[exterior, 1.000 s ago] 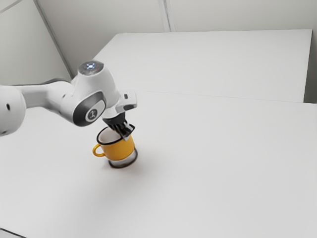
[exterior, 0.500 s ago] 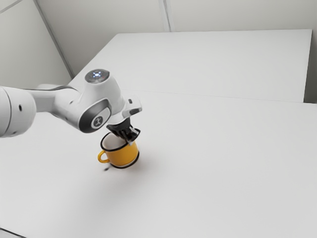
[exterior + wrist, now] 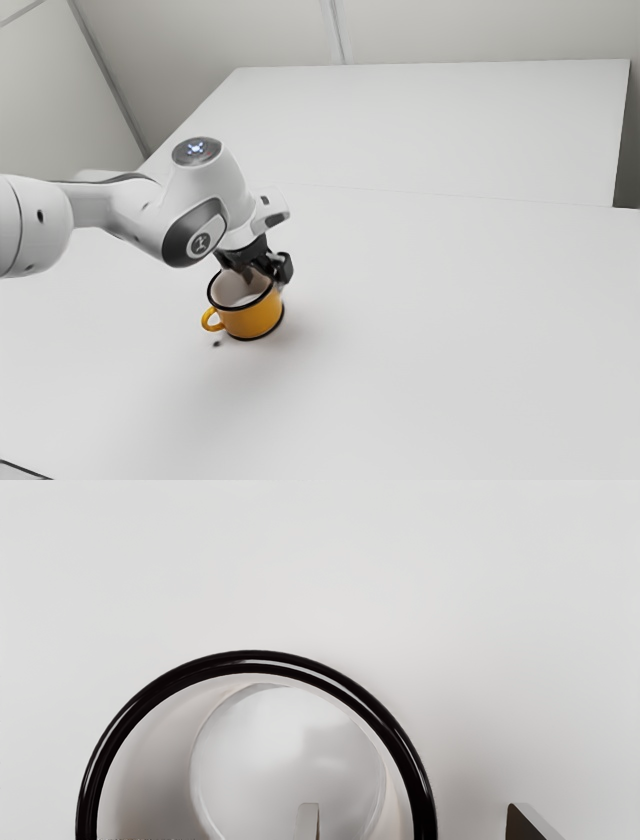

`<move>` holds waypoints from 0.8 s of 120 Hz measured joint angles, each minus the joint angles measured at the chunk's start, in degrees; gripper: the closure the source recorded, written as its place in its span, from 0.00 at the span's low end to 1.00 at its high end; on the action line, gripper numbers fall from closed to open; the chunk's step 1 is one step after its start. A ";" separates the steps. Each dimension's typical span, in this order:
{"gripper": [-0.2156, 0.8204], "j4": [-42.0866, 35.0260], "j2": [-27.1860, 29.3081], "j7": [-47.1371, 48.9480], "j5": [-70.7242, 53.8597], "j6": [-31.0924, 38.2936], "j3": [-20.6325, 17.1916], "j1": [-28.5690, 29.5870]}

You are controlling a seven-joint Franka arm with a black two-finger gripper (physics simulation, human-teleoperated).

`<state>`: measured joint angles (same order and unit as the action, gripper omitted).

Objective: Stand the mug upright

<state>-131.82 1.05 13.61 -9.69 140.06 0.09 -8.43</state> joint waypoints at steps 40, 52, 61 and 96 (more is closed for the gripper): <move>0.27 10.39 0.50 0.72 4.17 -12.73 -0.60 0.61; 0.25 14.00 0.28 0.85 5.25 -18.09 -0.83 0.63; 0.24 16.84 0.20 0.93 6.13 -22.13 -1.33 0.91; 0.23 23.94 -0.30 1.18 7.12 -32.83 -5.55 3.48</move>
<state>-107.88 0.76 14.79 -2.57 107.23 -5.46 -4.94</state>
